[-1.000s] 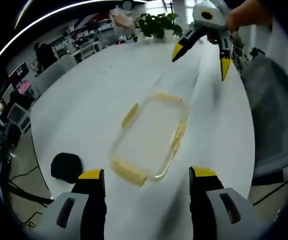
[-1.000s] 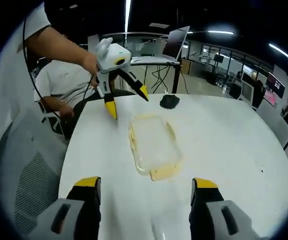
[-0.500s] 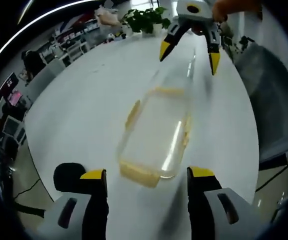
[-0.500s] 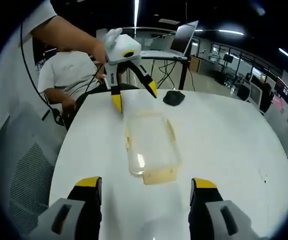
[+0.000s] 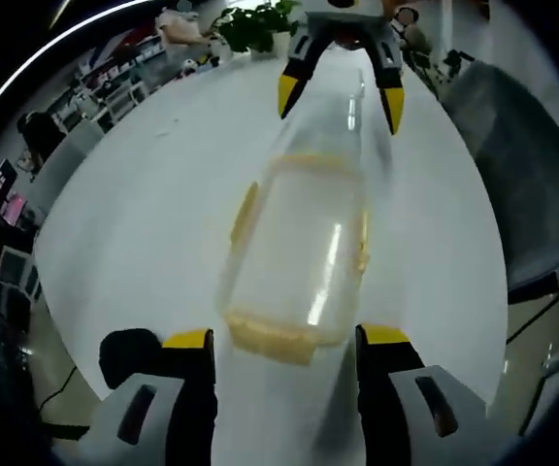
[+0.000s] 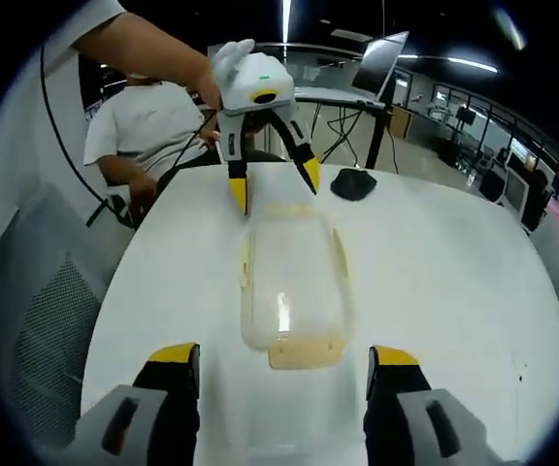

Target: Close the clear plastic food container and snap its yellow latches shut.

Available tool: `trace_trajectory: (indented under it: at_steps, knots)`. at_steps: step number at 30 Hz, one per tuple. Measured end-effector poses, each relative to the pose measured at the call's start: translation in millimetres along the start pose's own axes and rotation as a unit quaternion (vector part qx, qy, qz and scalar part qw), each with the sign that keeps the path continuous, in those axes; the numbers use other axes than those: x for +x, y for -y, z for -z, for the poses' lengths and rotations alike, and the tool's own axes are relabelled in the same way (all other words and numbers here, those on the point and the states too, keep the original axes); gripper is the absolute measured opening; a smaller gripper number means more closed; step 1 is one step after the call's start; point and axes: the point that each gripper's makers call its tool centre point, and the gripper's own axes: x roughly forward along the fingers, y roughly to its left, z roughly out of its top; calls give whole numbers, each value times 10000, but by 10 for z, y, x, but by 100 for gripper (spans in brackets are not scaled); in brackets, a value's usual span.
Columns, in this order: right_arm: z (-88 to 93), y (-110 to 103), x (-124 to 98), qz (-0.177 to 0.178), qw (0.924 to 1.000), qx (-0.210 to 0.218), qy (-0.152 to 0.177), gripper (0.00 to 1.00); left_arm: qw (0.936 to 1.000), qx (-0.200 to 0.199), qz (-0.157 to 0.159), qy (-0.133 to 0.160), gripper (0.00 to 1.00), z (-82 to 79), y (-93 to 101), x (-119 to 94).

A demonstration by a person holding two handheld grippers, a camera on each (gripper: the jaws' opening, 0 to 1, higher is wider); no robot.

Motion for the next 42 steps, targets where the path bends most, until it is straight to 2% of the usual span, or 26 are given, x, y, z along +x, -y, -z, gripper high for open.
trace_trajectory:
  at_steps: [6, 8, 13, 23, 31, 35, 42]
  knots:
    - [-18, 51, 76, 2, 9999, -125, -87, 67, 9999, 111, 74, -49, 56, -3, -26, 12]
    - [-16, 53, 103, -48, 9997, -192, -129, 67, 9994, 270, 151, -136, 55, 27, -26, 19]
    - [32, 67, 155, -145, 9990, -299, -286, 65, 9988, 362, 316, -117, 52, 30, 13, 35]
    - [99, 146, 251, -172, 9982, -282, -511, 63, 9971, 561, 436, -273, 47, 83, 0, 81]
    - [167, 153, 322, -288, 9966, -294, -719, 60, 9965, 561, 526, -335, 46, 110, -13, 108]
    - [203, 186, 329, -281, 9962, -184, -806, 55, 9966, 506, 509, -405, 39, 142, -63, 116]
    - [204, 162, 382, -370, 9956, -199, -841, 54, 9965, 449, 560, -424, 42, 157, -61, 142]
